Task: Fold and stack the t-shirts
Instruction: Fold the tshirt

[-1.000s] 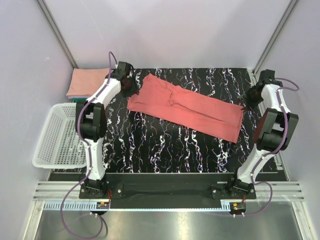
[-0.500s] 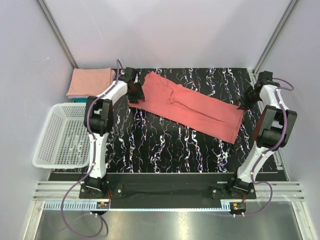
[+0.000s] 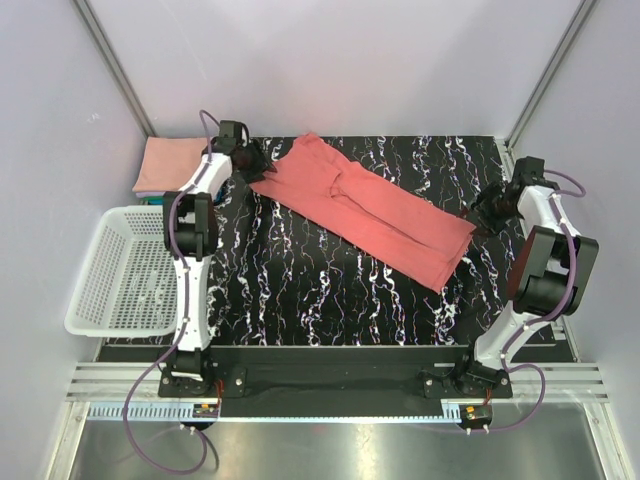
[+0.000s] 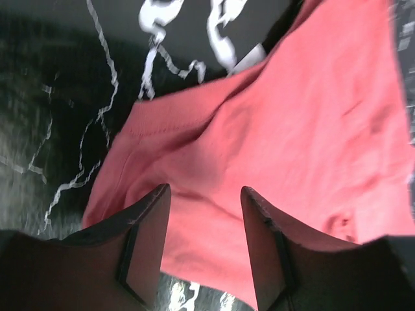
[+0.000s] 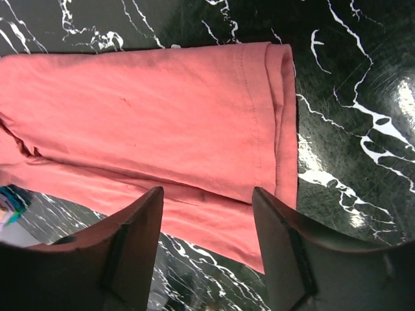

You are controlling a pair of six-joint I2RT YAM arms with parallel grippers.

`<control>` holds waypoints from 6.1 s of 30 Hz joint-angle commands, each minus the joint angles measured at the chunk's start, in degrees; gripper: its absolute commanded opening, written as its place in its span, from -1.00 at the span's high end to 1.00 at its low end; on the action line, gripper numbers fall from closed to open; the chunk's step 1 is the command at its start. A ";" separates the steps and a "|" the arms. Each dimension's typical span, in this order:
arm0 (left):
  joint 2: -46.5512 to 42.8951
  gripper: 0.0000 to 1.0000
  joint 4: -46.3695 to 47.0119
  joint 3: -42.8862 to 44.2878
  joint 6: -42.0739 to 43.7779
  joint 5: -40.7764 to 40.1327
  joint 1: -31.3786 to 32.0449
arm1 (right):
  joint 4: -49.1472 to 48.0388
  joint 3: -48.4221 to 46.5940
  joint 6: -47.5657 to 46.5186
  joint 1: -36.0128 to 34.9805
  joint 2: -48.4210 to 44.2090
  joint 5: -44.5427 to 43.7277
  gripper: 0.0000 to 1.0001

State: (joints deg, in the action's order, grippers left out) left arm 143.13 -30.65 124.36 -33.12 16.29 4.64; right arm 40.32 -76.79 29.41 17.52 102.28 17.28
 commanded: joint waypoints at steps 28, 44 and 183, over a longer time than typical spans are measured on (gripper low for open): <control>-6.12 -0.09 2.72 -8.98 1.13 -0.11 5.73 | 1.44 6.03 0.64 -18.99 0.74 -5.59 0.28; -3.03 -0.11 3.58 -9.30 2.19 0.49 5.64 | 3.99 13.24 3.73 -22.44 -4.47 -14.11 0.36; -11.63 -0.26 6.30 -12.11 16.24 -35.10 69.36 | -6.04 3.14 -17.37 3.58 7.50 -8.05 -0.29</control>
State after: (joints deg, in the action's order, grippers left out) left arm 137.29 -25.02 111.66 -20.18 -15.40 74.54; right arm 31.57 -75.18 11.81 21.06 111.53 11.42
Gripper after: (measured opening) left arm 0.622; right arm 0.636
